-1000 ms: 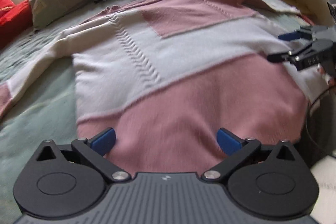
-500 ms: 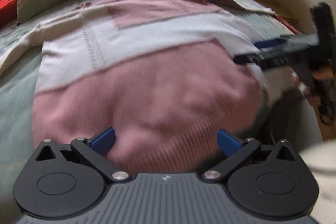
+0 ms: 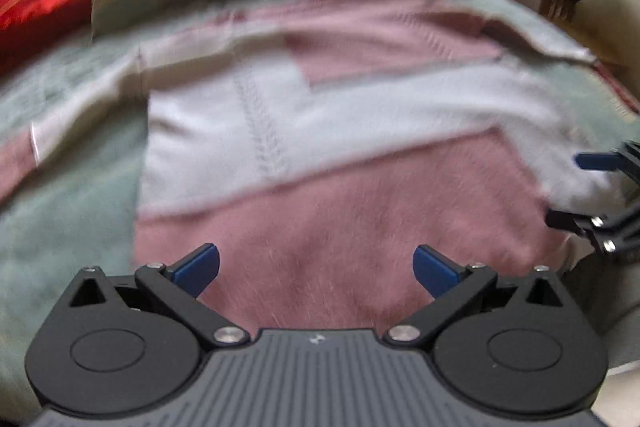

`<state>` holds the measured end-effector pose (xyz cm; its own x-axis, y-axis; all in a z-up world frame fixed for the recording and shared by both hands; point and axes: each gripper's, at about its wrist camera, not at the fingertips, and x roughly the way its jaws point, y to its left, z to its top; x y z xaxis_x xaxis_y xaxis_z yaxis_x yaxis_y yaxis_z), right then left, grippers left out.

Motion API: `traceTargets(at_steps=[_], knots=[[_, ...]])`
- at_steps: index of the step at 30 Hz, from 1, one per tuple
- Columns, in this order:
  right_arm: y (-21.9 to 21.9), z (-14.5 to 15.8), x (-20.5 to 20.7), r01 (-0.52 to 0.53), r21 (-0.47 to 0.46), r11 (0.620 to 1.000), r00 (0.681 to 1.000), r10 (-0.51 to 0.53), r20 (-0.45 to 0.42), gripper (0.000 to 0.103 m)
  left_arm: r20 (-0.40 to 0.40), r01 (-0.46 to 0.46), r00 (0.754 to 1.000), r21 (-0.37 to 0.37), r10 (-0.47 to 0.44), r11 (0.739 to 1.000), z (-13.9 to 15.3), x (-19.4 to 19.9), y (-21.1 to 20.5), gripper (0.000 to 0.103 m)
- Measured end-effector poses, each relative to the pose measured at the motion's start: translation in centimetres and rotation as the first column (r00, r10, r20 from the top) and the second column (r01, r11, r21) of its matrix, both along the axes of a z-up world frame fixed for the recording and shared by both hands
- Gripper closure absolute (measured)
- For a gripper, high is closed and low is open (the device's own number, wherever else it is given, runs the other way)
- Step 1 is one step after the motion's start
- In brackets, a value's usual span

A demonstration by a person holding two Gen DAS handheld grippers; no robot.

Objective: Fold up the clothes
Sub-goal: 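Move the open right gripper across the sweater toward the sleeve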

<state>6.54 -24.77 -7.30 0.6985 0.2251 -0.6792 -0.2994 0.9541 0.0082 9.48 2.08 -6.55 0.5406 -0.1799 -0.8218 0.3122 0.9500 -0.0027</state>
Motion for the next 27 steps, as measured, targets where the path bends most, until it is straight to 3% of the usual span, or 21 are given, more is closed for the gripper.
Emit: traceTargets(at_steps=[4,7,10,13,18,23,27], knots=[[-0.7,-0.5,-2.8,-0.029,-0.019,0.999,0.999,0.030,0.020,0.000,0.026,-0.009,1.000,-0.026,0.010,1.000,-0.4,-2.4,0.7,0.001],[-1.0,1.0,-2.7,-0.034,0.041,0.999,0.999,0.033,0.024,0.000,0.020,-0.049,0.998,-0.078,0.051,0.996,0.7,-2.4,1.5,0.001],[-0.6,2.7,-1.0,-0.056,0.126,0.991,0.997,0.047,0.069,0.000,0.060,-0.065,0.996,-0.091,0.071,0.994,2.1,-1.4,1.4,0.001],[1.3,3.7,1.9,-0.096,0.149,0.984,0.991,0.080,0.109,0.000,0.110,-0.054,0.992,-0.096,0.064,0.994,3.3,-0.6,0.8,0.001],[3.9,1.0,5.7,-0.081,0.135,0.988,0.997,0.080,0.014,0.000,0.121,-0.064,0.989,-0.140,0.081,0.988,3.6,-0.2,0.7,0.001],[4.0,-0.2,2.7,-0.082,0.105,0.991,0.997,0.081,0.020,0.000,0.058,-0.115,0.990,-0.155,0.125,0.981,1.7,-0.1,1.6,0.001],[3.6,-0.3,0.9,-0.085,0.096,0.992,0.996,0.082,0.029,0.000,0.074,-0.093,0.992,-0.154,0.105,0.984,2.0,1.6,1.2,0.001]])
